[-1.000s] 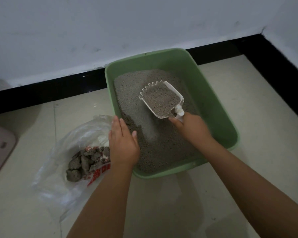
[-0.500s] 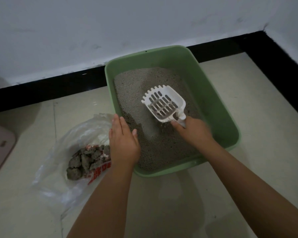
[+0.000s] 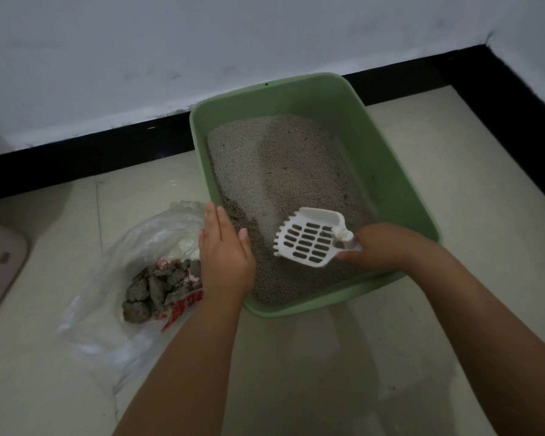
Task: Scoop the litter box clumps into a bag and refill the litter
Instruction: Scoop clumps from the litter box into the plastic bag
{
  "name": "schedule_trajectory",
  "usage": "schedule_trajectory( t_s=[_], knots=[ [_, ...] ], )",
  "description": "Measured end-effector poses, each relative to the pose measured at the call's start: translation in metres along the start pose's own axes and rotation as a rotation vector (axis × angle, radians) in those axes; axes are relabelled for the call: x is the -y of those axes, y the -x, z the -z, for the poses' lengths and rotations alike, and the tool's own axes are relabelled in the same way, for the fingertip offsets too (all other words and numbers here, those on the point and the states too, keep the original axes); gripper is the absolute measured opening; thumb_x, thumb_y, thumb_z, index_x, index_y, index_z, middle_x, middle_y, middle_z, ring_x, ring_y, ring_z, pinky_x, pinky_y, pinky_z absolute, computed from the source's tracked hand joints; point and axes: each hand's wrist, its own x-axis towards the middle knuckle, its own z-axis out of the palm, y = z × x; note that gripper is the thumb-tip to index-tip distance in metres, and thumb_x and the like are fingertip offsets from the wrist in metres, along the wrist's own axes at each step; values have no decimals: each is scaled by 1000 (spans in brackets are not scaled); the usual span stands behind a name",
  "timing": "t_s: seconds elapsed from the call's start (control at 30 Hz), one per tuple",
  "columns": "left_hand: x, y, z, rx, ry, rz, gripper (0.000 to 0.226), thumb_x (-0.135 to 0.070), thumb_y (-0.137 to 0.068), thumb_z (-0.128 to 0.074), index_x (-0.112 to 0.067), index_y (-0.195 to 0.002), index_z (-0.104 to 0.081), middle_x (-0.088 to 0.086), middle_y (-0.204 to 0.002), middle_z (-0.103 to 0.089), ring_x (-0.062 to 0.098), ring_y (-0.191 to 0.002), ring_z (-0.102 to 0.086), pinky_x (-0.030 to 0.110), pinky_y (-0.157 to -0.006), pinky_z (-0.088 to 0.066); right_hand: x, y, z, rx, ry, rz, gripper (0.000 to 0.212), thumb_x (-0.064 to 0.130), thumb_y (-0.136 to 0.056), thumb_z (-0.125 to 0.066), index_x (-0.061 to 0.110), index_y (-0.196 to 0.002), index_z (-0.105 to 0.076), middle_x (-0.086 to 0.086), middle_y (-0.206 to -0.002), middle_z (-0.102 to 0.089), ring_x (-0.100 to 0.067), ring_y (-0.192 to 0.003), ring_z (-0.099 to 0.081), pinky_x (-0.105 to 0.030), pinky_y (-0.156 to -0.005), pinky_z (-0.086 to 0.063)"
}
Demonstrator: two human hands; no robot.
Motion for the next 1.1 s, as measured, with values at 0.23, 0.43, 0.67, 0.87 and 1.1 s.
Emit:
schedule_trajectory(
  t_s=[0.23,0.43,0.67,0.87,1.1],
  knots=[
    [2,1,-2,-17,146,56,55,-21,-100,-27,-4,-148,-4,6,-158,2,21,-146,-3,28,-116,-7,47,-16,-18,-35,-29,4,49,48,-94,-39,12,-123,-54,-11,-116,-61,-27,-104,-58,-33,-79,-44],
    [4,0,-3,-15,186,60,55,-19,-100,-27,-3,-147,-3,9,-157,-1,18,-146,-2,22,-115,-4,61,-22,-28,-22,-159,-58,47,43,-98,-34,10,-126,-51,-18,-124,-56,-34,-114,-54,-44,-96,-46],
    [5,-2,-4,2,209,61,55,-19,-100,-27,-3,-147,-3,9,-157,0,18,-146,-1,22,-114,-3,81,-40,-32,-80,-256,-76,47,41,-99,-34,5,-119,-56,-15,-120,-59,-29,-110,-57,-32,-79,-42],
    [6,-2,-5,9,205,53,56,-19,-100,-27,-3,-147,-2,9,-157,1,17,-146,0,23,-115,-3,94,-51,-38,-156,-371,-21,45,38,-100,-29,9,-129,-49,-16,-118,-61,-30,-108,-58,-34,-83,-44],
    [8,-3,-5,12,223,61,56,-23,-100,-26,-3,-147,-3,10,-157,-1,18,-146,-2,21,-114,-3,106,-62,-36,-217,-476,3,45,35,-101,-29,6,-127,-50,-19,-118,-60,-33,-108,-57,-34,-81,-42]
  ],
)
